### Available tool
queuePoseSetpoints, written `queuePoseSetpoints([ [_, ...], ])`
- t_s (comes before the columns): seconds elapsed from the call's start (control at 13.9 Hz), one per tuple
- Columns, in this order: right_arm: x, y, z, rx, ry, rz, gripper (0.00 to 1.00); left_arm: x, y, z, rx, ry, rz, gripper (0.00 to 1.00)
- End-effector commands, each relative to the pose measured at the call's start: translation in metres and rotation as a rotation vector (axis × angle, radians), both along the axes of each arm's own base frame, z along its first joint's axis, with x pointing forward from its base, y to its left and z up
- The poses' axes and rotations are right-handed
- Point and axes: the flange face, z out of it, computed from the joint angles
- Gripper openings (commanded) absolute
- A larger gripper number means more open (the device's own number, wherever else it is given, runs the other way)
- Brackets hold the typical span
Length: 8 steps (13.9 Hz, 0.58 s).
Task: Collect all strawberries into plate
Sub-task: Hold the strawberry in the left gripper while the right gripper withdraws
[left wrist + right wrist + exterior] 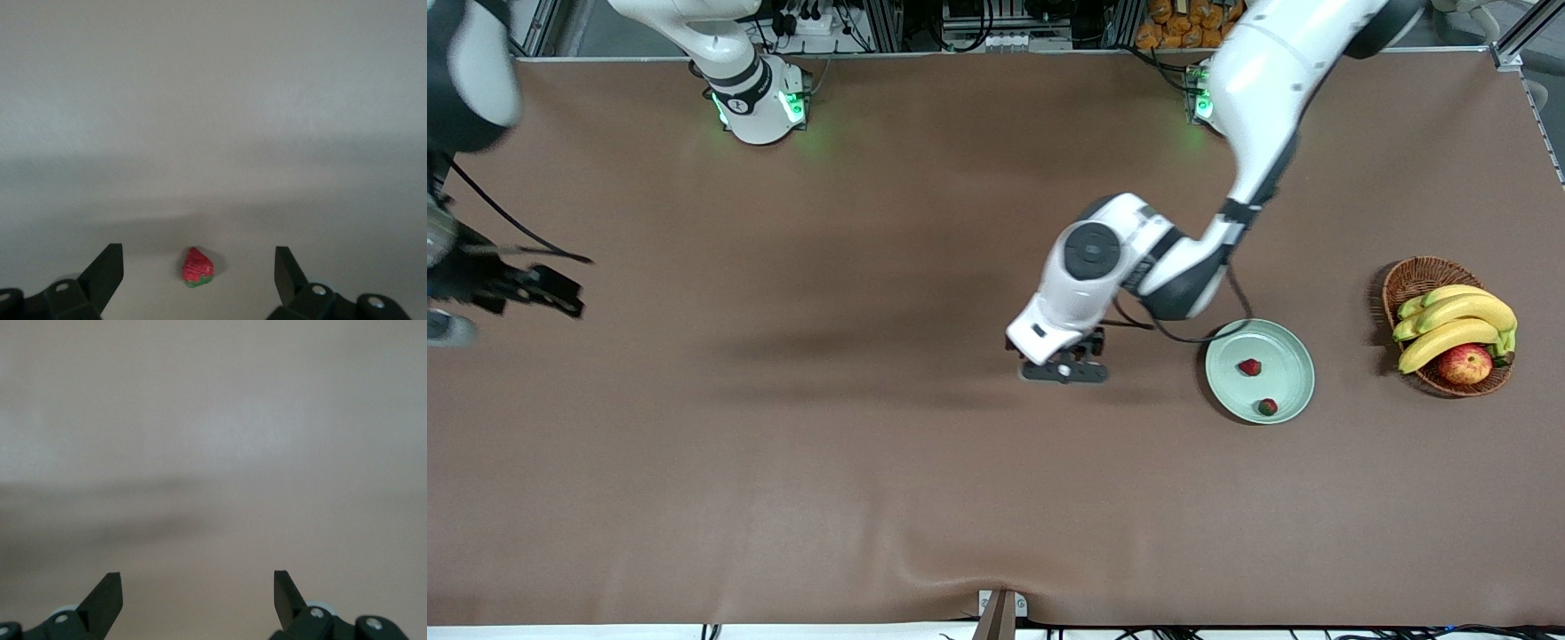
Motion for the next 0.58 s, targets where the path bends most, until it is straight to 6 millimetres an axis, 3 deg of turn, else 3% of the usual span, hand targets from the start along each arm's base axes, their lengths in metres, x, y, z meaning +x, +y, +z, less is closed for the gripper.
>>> queuePoseSetpoints([
  [0.0,-0.026,-0.003,0.010,0.044,0.024,-0.008,1.00,-0.006,-0.015,-0.023,0.056,-0.024,-0.002,1.00],
  [0.29,-0.048,0.001,0.029,0.050,0.064,-0.004,1.00,-0.017,-0.004,-0.051,0.102,0.024,-0.006,0.81],
  [0.5,-0.049,0.006,0.030,0.057,0.072,0.007,1.00,-0.022,0.004,-0.066,0.114,0.061,0.004,0.74],
])
